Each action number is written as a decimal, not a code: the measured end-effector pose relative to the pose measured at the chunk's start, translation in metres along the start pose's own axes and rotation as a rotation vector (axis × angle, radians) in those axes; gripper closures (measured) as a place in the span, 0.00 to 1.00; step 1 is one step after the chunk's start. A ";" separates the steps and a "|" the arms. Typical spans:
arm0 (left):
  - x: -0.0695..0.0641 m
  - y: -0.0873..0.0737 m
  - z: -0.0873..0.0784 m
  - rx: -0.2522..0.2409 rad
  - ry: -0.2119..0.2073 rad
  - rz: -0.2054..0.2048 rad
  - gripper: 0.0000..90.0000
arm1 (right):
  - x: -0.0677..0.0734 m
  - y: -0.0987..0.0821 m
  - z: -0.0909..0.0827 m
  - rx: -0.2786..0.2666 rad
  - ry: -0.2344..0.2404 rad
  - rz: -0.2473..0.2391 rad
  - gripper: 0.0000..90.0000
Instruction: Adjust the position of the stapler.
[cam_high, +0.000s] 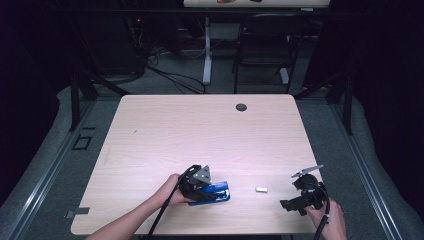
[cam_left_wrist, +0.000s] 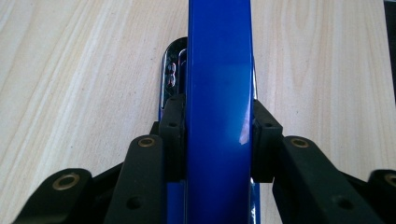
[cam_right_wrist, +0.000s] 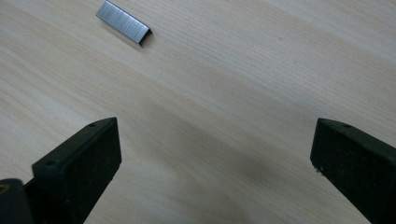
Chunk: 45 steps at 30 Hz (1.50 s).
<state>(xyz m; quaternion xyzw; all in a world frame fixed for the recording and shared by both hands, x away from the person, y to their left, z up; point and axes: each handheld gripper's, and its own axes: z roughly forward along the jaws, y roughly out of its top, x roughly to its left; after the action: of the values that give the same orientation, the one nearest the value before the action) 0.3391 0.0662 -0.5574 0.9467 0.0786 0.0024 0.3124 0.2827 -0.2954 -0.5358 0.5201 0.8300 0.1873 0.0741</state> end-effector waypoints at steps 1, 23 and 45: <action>0.000 0.000 0.000 -0.002 -0.002 0.002 0.73 | 0.000 0.000 0.000 0.000 0.000 0.000 0.02; 0.001 0.011 0.007 0.009 -0.089 0.147 0.73 | 0.000 0.000 0.001 0.015 -0.017 -0.002 0.02; -0.006 0.017 0.010 -0.018 0.013 0.043 0.46 | 0.002 0.000 -0.006 -0.062 -0.002 0.013 0.03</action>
<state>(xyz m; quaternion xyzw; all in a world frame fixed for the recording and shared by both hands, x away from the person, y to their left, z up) 0.3358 0.0457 -0.5553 0.9452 0.0602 0.0160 0.3204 0.2798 -0.2946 -0.5301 0.5231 0.8204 0.2127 0.0899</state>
